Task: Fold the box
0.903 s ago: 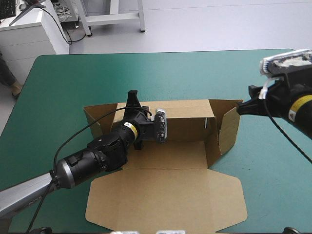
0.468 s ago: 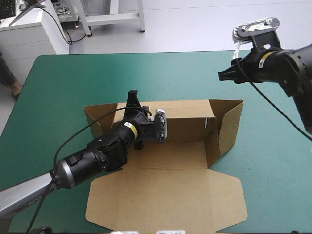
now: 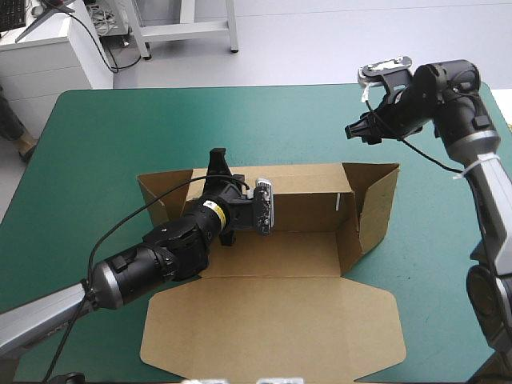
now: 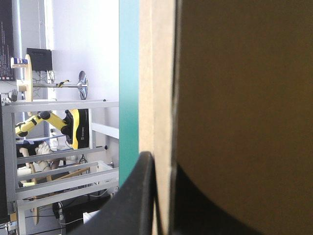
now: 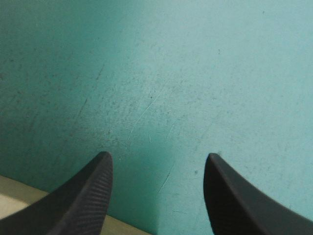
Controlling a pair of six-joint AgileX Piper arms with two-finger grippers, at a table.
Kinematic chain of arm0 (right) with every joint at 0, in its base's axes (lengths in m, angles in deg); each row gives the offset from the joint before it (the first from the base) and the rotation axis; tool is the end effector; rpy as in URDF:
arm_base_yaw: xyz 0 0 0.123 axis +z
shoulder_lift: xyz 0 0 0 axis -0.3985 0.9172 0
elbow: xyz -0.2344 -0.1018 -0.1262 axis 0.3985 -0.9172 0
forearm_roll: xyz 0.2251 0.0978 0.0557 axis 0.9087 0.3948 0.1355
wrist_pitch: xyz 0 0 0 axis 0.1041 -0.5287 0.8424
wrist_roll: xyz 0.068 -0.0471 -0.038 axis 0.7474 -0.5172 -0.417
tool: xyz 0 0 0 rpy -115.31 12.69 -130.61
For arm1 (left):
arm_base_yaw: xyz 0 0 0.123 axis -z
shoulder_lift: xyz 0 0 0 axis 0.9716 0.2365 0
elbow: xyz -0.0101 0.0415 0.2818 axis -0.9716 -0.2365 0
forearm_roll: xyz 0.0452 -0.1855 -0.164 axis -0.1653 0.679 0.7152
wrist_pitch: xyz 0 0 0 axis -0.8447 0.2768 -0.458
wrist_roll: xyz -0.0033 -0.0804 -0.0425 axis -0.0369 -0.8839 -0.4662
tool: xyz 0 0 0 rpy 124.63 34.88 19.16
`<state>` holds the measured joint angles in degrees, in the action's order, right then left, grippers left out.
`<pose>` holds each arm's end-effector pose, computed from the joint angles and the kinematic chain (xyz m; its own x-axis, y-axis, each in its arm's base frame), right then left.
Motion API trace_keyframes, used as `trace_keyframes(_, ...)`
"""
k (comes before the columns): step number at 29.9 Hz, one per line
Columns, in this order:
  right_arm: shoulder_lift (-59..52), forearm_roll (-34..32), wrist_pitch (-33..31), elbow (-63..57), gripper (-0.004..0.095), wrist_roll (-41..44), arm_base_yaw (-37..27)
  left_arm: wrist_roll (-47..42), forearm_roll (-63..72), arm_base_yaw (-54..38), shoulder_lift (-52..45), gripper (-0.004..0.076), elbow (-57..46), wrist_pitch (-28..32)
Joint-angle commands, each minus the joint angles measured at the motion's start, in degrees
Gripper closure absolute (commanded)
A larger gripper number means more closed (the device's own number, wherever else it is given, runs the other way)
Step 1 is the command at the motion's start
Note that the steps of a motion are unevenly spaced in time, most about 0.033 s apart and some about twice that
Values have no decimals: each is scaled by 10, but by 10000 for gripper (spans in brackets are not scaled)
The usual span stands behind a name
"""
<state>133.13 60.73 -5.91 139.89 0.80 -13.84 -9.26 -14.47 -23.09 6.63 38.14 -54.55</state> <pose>0.3639 0.0657 0.4040 -0.7965 -0.2495 -0.5508 -0.2813 0.9592 -0.0277 0.2156 -0.2209 0.3221 0.2634 0.9440 -0.1986 0.5397 0.0264 0.8414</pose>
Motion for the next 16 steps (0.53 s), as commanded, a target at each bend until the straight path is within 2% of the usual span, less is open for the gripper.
trace_keyframes(1,4,3,24,17,395,-18,-5,-8,23,6,-12,732,6,25)
trace_keyframes(12,29,38,-5,13,395,-34,-12,-13,23,5,-12,732,6,26)
trace_keyframes(16,25,78,-5,-10,395,-33,-12,-13,22,5,-12,732,6,26)
